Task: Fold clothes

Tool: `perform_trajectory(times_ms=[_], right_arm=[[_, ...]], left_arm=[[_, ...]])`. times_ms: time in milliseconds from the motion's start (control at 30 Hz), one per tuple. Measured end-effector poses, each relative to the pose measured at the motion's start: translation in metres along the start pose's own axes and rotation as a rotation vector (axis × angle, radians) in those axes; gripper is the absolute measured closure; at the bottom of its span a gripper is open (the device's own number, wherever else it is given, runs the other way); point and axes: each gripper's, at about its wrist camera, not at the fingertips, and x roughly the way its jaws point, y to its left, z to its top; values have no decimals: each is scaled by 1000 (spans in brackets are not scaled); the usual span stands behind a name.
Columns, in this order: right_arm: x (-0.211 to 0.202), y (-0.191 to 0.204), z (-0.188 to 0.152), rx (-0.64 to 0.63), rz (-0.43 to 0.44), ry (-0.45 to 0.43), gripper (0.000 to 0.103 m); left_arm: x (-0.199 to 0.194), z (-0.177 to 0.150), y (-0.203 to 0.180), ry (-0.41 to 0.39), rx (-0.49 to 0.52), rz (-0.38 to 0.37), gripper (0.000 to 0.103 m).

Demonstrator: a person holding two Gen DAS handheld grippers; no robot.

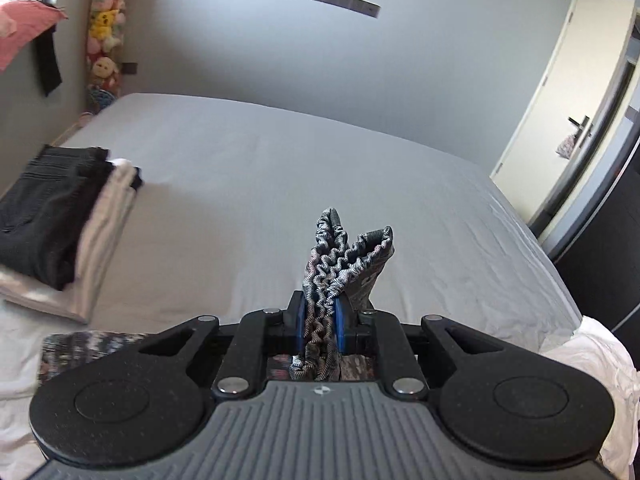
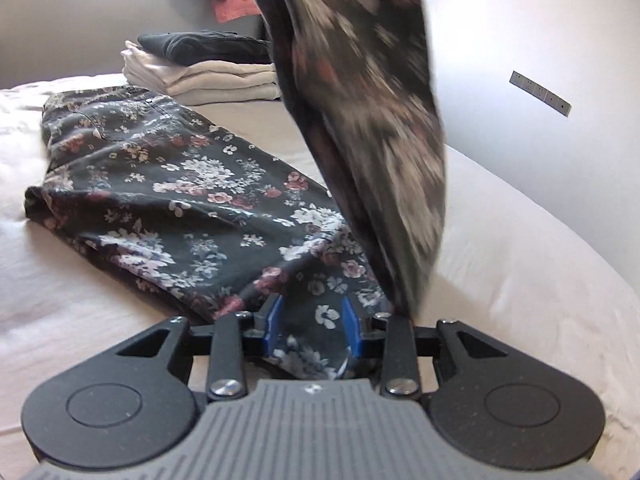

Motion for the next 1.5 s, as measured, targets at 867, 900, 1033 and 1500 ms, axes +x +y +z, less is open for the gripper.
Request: perform_trajectory(times_ms=[867, 900, 1033, 1500], right_arm=[[-47, 43, 4, 66, -217, -145, 61], [-46, 42, 3, 65, -236, -137, 60], [-41, 38, -1, 58, -296, -100, 60], [-28, 24, 2, 216, -353, 30, 58]], left_arm=[[66, -104, 278, 228, -176, 347, 86], [71, -110, 284, 232, -183, 348, 86], [91, -131, 307, 248, -234, 348, 84], [53, -158, 305, -21, -269, 437, 46]])
